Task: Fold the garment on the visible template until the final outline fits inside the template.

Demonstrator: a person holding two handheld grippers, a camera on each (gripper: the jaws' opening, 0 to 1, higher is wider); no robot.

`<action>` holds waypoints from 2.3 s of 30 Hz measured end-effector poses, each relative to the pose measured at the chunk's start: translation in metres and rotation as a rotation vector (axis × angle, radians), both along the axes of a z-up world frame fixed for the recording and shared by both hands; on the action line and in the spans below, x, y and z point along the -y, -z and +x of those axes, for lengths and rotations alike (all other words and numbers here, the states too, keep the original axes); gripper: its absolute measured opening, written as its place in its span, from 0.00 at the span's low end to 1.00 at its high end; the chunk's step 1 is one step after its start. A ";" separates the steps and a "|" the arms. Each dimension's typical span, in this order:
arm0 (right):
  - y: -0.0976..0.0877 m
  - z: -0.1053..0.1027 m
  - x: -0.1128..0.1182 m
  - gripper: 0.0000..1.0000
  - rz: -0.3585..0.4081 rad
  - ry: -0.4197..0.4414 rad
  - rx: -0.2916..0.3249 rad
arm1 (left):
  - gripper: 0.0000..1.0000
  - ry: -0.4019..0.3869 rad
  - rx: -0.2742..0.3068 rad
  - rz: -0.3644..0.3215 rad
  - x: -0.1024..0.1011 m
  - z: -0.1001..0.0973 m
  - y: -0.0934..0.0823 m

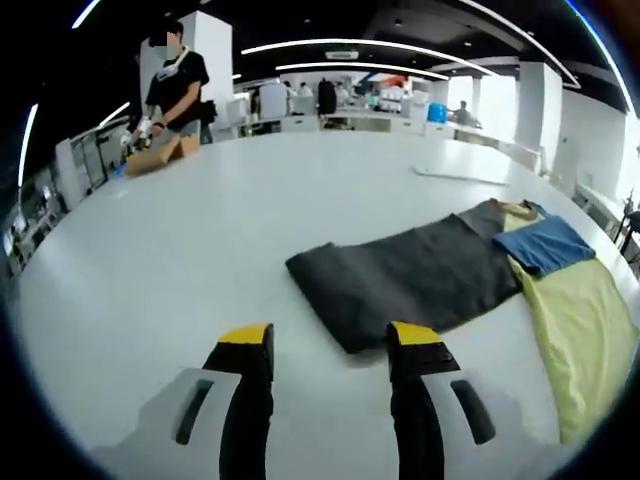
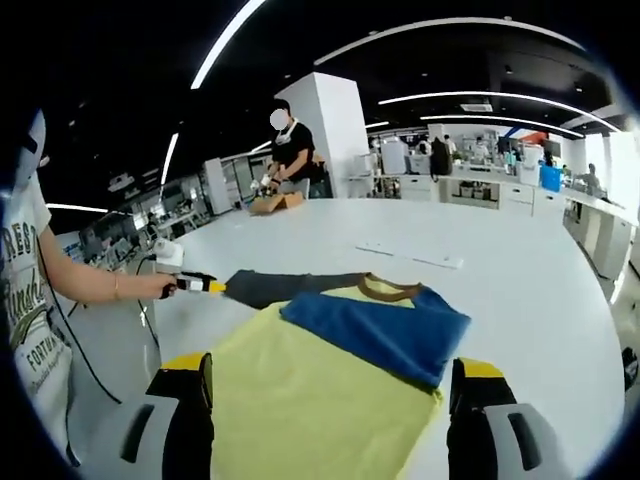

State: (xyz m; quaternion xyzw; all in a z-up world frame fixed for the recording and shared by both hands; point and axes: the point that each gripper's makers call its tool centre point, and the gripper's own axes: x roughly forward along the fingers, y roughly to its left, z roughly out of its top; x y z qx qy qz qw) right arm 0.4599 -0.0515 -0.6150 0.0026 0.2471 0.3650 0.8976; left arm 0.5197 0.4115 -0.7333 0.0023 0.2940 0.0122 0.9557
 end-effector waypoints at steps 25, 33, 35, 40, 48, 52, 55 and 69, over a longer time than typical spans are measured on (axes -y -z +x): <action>-0.004 -0.016 0.011 0.98 -0.025 0.034 0.003 | 0.01 -0.015 -0.074 -0.071 0.011 0.001 0.012; -0.004 -0.018 0.010 0.97 -0.028 0.030 0.005 | 0.00 -0.004 -0.031 -0.043 0.015 0.003 -0.003; -0.003 -0.020 0.010 0.96 -0.030 0.030 0.003 | 0.00 -0.003 -0.009 -0.031 0.014 0.005 -0.009; 0.000 -0.023 0.007 0.96 -0.042 0.017 -0.005 | 0.00 0.015 0.024 -0.041 0.020 0.010 -0.023; -0.005 -0.027 0.003 0.97 -0.030 0.000 0.012 | 0.00 0.081 0.054 -0.004 0.036 0.021 -0.044; -0.003 -0.030 0.004 0.97 -0.031 0.004 0.009 | 0.00 0.108 0.078 -0.017 0.046 0.028 -0.055; -0.002 -0.031 0.005 0.97 -0.030 0.009 0.007 | 0.00 0.123 0.088 -0.041 0.054 0.032 -0.061; -0.001 -0.035 0.007 0.98 -0.014 0.029 0.000 | 0.00 0.230 0.131 -0.067 0.099 0.057 -0.086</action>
